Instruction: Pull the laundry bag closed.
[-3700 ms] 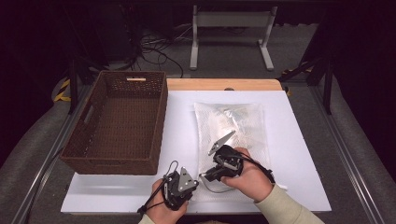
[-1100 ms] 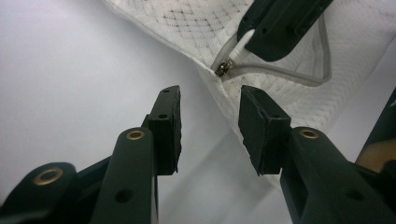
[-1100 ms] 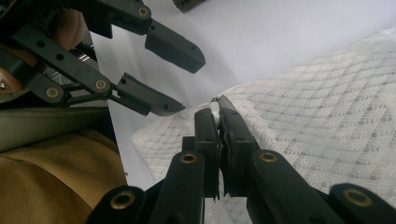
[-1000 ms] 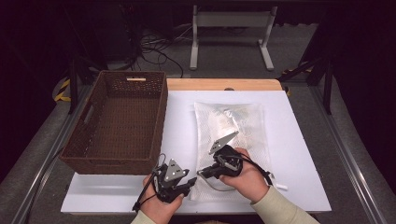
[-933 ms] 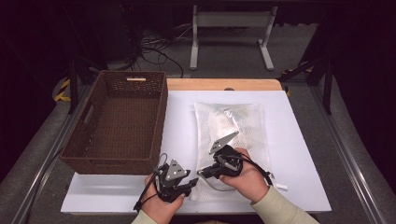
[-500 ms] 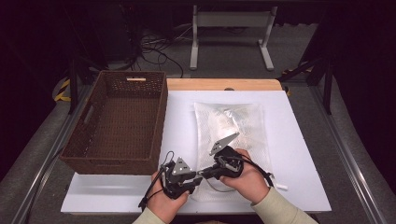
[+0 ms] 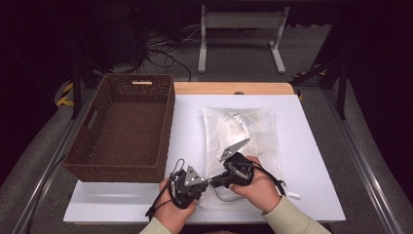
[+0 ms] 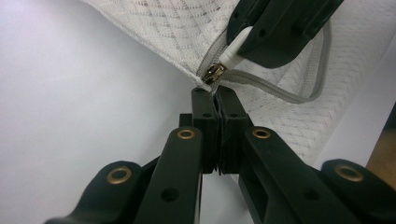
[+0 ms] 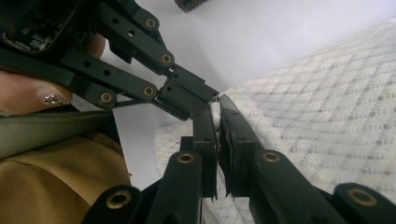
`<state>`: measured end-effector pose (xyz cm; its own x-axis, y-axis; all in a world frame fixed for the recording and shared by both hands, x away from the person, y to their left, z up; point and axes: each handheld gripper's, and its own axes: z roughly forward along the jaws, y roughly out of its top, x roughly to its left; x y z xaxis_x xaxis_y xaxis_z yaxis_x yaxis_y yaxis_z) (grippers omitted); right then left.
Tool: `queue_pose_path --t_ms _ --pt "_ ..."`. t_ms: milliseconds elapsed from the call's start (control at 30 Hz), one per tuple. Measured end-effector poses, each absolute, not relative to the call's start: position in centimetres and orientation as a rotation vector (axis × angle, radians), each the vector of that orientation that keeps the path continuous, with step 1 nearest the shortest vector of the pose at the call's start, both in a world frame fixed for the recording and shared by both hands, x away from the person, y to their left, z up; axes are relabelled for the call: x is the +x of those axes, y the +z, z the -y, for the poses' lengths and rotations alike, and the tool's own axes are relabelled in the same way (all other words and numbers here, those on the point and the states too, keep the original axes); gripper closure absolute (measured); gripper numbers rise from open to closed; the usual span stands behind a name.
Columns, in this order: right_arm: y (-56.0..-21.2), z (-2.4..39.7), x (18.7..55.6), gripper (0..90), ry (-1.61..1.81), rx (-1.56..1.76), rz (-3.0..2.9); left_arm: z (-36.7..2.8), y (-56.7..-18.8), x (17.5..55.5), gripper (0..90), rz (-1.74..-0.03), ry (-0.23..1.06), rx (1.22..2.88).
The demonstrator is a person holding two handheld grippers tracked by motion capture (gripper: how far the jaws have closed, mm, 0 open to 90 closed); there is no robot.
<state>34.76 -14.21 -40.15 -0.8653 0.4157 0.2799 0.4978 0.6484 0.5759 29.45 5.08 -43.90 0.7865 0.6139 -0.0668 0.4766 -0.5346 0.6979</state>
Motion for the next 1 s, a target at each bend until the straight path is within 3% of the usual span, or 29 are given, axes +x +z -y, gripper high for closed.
queue_pose_path --t_ms 1000 --pt "-40.0 15.1 34.7 86.4 -1.029 -0.774 2.718 -5.7 -43.5 29.2 88.7 -0.787 0.266 2.218"
